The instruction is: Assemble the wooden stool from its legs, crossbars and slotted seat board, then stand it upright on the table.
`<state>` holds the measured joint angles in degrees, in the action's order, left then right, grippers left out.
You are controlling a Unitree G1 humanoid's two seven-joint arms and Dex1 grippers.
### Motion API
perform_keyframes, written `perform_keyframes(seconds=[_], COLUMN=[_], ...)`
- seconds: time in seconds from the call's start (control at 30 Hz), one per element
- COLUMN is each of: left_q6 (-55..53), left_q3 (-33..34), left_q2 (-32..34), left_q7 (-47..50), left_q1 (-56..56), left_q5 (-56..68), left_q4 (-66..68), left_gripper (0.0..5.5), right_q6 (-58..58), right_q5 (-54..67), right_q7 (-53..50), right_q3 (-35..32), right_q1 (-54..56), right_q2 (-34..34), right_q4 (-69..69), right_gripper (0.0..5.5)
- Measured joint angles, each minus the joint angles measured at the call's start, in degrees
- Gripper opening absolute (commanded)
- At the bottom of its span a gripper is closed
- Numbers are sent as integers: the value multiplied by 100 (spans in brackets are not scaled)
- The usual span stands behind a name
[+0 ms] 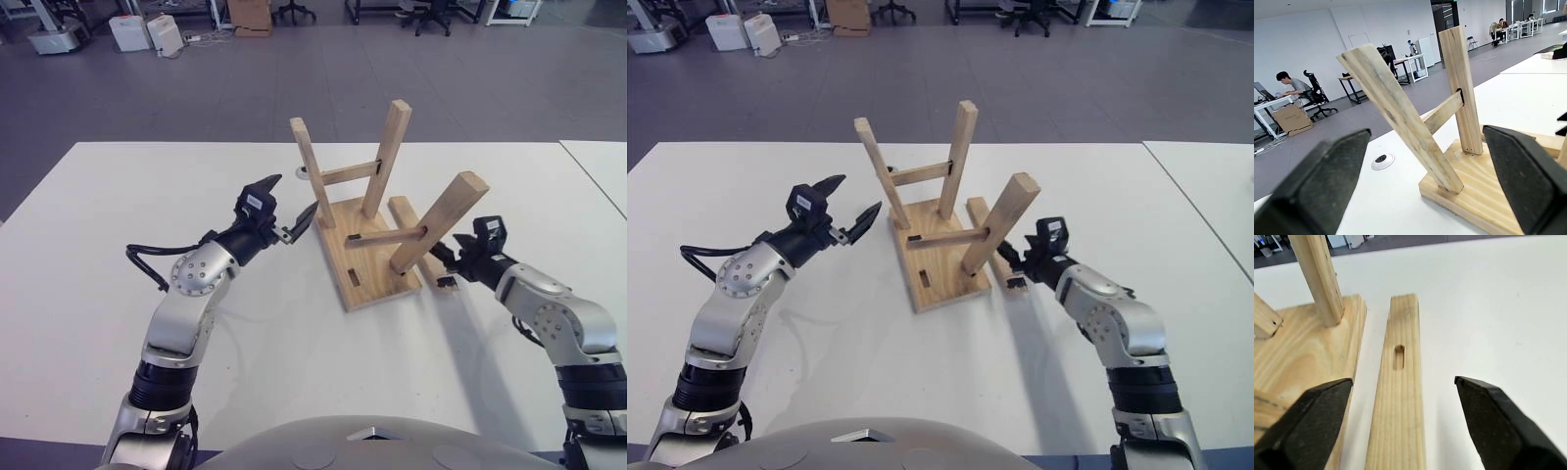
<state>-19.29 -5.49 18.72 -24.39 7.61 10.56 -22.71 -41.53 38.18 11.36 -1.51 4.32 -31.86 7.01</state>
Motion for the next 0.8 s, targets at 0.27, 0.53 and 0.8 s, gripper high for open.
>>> perform_keyframes(seconds=[0.27, 0.53, 0.8], left_q6=[-33, -744, -1803], left_q3=[-15, 396, 2210], left_q2=[0, -588, -1869], left_q7=[1, 285, 1469], left_q1=[14, 1070, 4791], left_q5=[-11, 819, 4073], left_q4=[2, 0, 1566], left_gripper=[423, 485, 508], right_q6=[135, 534, 2060], right_q5=[-1303, -1575, -1692], right_q7=[186, 51, 2080], right_q3=[573, -546, -497], right_q1=[67, 683, 3628], right_q2=[80, 231, -1175], right_q4=[-271, -685, 672], right_gripper=[264, 209, 208])
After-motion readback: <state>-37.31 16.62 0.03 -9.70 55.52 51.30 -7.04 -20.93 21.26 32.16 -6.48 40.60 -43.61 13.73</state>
